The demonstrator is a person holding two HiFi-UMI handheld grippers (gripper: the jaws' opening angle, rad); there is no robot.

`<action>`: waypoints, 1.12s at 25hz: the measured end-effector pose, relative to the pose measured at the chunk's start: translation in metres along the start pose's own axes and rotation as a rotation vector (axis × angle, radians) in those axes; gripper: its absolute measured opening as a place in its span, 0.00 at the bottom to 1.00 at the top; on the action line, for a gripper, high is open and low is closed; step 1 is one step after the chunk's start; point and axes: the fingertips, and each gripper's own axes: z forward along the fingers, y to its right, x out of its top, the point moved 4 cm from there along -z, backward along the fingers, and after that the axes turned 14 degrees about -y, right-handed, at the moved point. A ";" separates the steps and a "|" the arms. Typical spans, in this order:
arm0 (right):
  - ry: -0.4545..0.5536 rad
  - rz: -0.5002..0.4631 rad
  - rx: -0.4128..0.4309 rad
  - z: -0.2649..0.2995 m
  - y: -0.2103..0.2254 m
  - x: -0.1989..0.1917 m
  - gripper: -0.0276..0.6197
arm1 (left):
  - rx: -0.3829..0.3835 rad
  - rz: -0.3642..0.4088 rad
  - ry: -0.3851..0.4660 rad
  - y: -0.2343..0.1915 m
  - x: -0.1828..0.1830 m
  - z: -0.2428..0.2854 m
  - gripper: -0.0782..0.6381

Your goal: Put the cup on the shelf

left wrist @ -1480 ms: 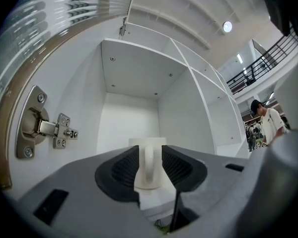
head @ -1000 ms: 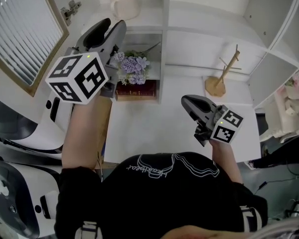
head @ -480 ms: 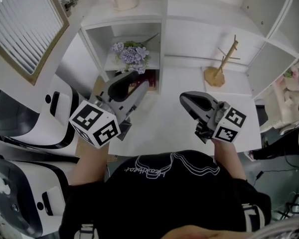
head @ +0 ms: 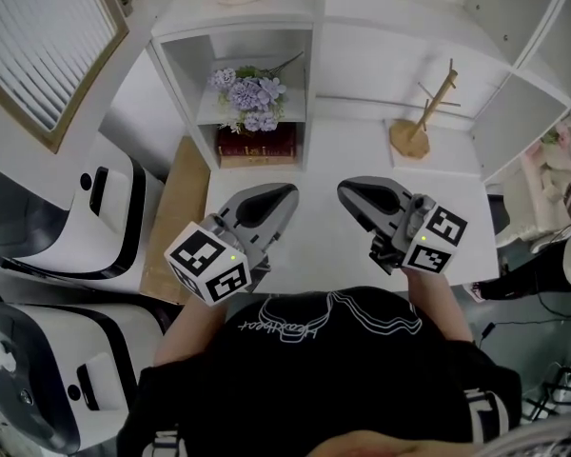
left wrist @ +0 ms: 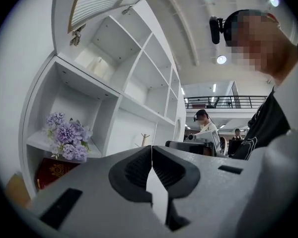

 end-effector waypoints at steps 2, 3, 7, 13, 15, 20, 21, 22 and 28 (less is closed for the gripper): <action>0.001 0.005 -0.003 0.001 0.000 -0.002 0.05 | 0.014 0.000 -0.006 -0.003 -0.005 0.001 0.12; -0.002 0.006 -0.006 0.001 0.000 -0.003 0.05 | 0.019 -0.002 -0.007 -0.004 -0.007 0.002 0.12; -0.005 0.014 -0.017 0.000 0.003 -0.006 0.05 | 0.011 -0.017 -0.004 -0.004 -0.009 0.005 0.12; -0.015 0.028 -0.007 0.005 0.004 -0.010 0.05 | -0.012 -0.038 0.004 -0.002 -0.008 0.004 0.12; -0.015 0.025 -0.005 0.007 0.003 -0.009 0.05 | -0.016 -0.035 0.003 -0.001 -0.007 0.003 0.12; -0.024 0.031 -0.011 0.011 0.007 -0.013 0.05 | -0.005 -0.037 -0.010 -0.007 -0.013 0.002 0.12; -0.026 0.034 -0.013 0.013 0.008 -0.014 0.05 | -0.007 -0.042 -0.009 -0.009 -0.013 0.002 0.12; -0.027 0.036 -0.014 0.014 0.009 -0.015 0.05 | -0.008 -0.046 -0.008 -0.010 -0.014 0.002 0.12; -0.035 0.031 -0.001 0.019 0.001 -0.017 0.05 | -0.015 -0.046 -0.018 -0.008 -0.017 -0.001 0.12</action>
